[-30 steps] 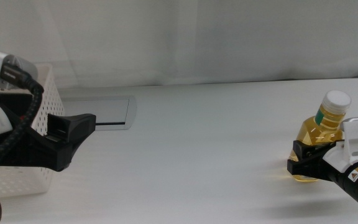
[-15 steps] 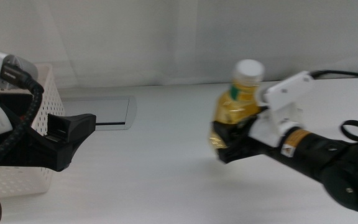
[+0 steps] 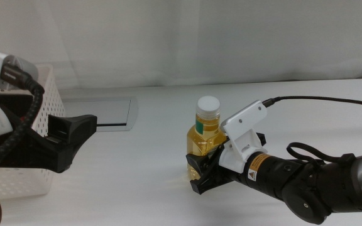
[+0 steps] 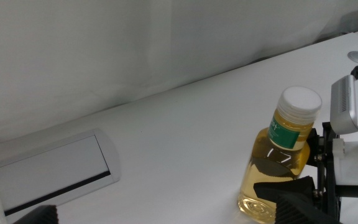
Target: Use arms to grab the bottles and put them into the dustbin to the left of the table.
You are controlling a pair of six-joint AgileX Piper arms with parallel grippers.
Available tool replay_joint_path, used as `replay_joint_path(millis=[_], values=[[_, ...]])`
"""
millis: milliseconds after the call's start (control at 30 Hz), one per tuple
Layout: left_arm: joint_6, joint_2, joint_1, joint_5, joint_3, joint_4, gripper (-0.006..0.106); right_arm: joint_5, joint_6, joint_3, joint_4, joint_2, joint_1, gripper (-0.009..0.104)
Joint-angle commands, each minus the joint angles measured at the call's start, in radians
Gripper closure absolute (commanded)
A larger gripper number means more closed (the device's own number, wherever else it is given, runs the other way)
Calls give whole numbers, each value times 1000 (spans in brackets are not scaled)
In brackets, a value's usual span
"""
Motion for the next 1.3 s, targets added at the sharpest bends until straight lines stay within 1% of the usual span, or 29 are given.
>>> replay_joint_path(millis=[0,133,167,200,233,467,700,767,800,933,1000,1100,1200,1267], values=[[-6,-3,-6,-14,3,-5,10,-44,-4,-17,0,8,1,97],[-6,-3,-6,-14,3,-5,10,-44,-4,-17,0,8,1,97],[-8,-3,-6,-14,3,-5,10,-43,3,-17,-6,-10,1,13],[-8,-3,-6,-14,3,-5,10,-43,3,-17,-6,-13,1,-3],[-8,-3,-6,-14,3,-5,10,-33,-1,-17,-9,-18,1,-8],[-6,-3,-6,-14,3,-5,10,118,-2,-17,-9,-125,1,-8],[-4,-3,-6,-14,3,-5,10,412,-5,-17,-7,-376,-19,-8],[-4,-3,-6,-14,3,-5,10,533,-44,-17,-12,-459,-56,-8],[-4,-3,-6,-14,3,-5,10,678,-104,-17,-18,-582,-147,-8],[-4,-3,-6,-14,3,-5,10,797,-102,-17,-27,-743,-309,-8],[-4,-3,-6,-14,3,-5,10,852,-102,-17,-54,-821,-390,-8],[-4,-3,-6,-14,3,-5,10,940,-107,-15,-71,-924,-460,-8],[-4,-3,-6,-22,3,-5,10,1082,-71,-4,-108,-1044,-475,-8],[-4,-3,-6,-31,3,-5,10,1131,-3,17,-129,-1100,-475,-1]])
